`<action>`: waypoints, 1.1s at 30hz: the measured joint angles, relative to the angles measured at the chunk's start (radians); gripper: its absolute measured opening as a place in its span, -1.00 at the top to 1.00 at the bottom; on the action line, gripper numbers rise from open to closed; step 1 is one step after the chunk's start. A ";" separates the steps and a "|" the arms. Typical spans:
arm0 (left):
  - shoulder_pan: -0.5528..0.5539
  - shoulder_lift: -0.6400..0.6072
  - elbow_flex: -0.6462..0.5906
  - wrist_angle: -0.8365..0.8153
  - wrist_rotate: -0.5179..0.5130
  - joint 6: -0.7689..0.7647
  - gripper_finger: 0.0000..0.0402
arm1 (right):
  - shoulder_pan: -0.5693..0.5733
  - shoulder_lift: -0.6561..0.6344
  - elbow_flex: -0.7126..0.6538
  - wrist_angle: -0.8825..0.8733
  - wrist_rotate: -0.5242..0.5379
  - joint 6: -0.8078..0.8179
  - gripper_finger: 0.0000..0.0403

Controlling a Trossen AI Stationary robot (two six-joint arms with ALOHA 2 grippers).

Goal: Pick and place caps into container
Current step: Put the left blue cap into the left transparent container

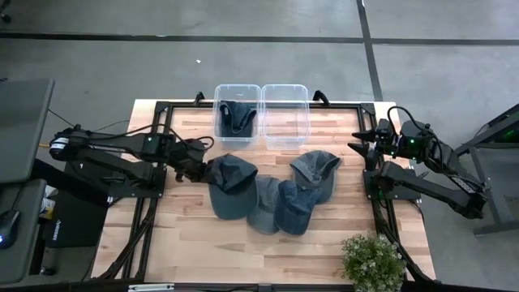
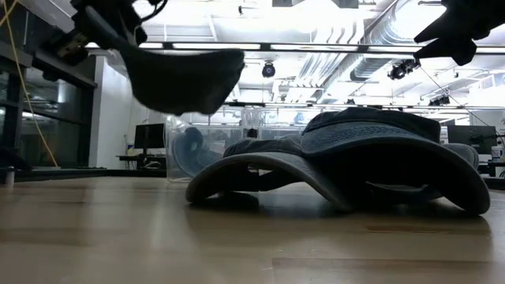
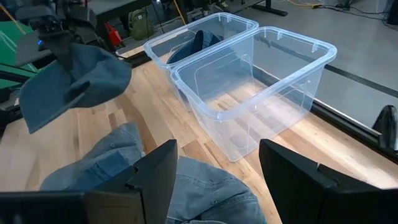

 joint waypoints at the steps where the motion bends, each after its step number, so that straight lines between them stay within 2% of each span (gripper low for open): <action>1: 0.000 0.000 0.010 0.000 -0.001 0.008 0.98 | 0.000 0.000 0.000 0.000 -0.004 0.007 -0.10; 8: 0.014 0.000 0.050 -0.001 -0.030 0.059 0.98 | 0.000 0.000 0.000 0.000 0.008 0.036 -0.10; 14: 0.101 0.000 0.084 0.000 0.023 0.174 0.98 | 0.000 0.000 0.000 0.000 0.014 0.081 -0.10; 20: 0.260 0.000 0.119 -0.002 0.108 0.335 0.98 | 0.000 0.000 0.000 0.052 0.017 0.117 -0.10; 33: 0.719 0.007 0.139 -0.016 0.449 0.718 0.98 | 0.000 0.053 0.000 0.284 0.150 0.191 -0.10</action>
